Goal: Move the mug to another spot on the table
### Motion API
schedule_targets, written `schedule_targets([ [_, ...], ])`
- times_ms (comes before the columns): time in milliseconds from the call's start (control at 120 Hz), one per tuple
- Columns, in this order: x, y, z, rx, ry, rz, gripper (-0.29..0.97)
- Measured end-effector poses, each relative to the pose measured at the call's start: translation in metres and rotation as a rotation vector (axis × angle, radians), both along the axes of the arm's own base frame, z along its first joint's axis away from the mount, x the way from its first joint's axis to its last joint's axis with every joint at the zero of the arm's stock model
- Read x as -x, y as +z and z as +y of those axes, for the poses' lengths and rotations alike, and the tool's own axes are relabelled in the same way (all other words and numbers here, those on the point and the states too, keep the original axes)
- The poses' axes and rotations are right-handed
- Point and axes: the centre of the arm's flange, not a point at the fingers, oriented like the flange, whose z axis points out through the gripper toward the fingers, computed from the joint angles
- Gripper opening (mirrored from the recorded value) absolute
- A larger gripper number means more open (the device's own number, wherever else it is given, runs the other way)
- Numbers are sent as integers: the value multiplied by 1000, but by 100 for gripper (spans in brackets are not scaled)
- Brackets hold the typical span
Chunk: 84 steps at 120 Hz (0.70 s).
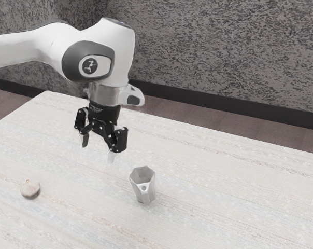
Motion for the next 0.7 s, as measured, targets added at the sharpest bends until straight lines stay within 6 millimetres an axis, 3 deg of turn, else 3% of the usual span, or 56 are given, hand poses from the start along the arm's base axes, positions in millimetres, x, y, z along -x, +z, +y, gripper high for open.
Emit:
schedule_targets([
  [58,-22,17,18,49,5,-103,68],
  [117,-37,17,19,65,-25,-176,68],
  [267,-81,-46,-7,114,1,-248,68],
  [392,-81,-107,-17,185,166,-227,68],
  [517,-78,-148,-16,201,329,-212,68],
  [608,-76,-164,-15,189,422,-205,68],
  [700,-72,-161,-19,176,488,-206,68],
])
